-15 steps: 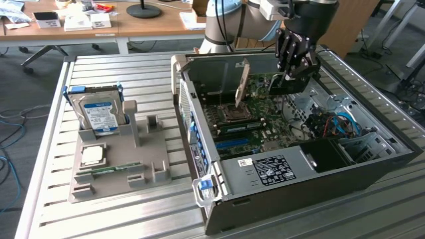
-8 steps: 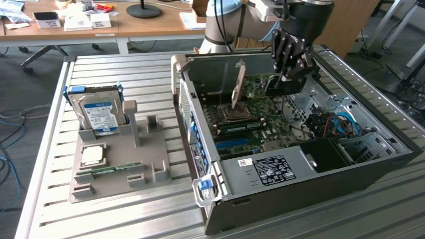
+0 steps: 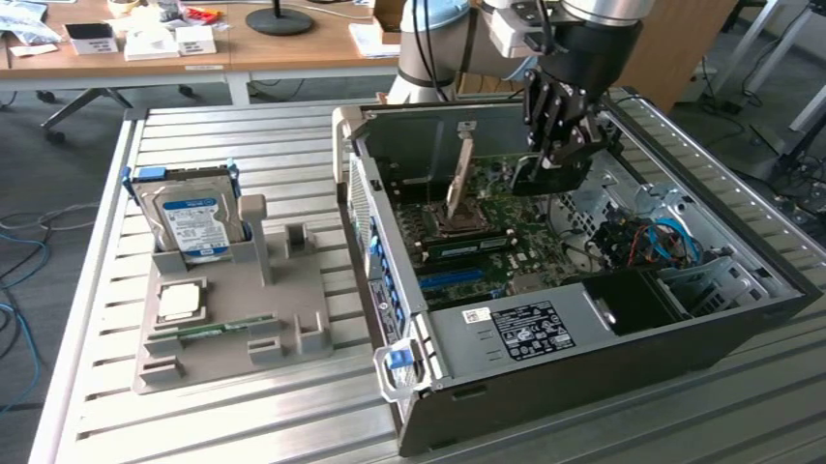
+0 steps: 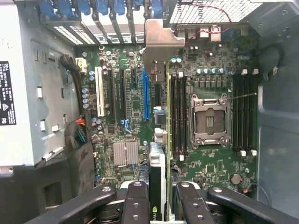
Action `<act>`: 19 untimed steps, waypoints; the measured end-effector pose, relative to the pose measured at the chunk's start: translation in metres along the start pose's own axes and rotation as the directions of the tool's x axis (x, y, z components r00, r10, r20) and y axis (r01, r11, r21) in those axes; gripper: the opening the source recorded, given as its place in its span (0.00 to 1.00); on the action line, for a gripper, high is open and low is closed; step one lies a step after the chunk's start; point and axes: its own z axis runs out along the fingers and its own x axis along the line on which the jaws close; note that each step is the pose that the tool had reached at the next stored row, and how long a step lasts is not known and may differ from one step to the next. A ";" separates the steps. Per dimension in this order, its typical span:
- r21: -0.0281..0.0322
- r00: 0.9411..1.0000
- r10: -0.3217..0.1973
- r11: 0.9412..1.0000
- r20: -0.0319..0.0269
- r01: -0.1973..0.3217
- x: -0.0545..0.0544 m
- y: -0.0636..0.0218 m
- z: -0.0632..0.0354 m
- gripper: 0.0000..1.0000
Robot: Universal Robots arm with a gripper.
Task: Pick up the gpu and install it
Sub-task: 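Insert the gpu into the slot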
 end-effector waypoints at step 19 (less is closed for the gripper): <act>0.000 1.000 0.000 1.000 -0.001 0.000 0.005 0.0148 0.0188 0.27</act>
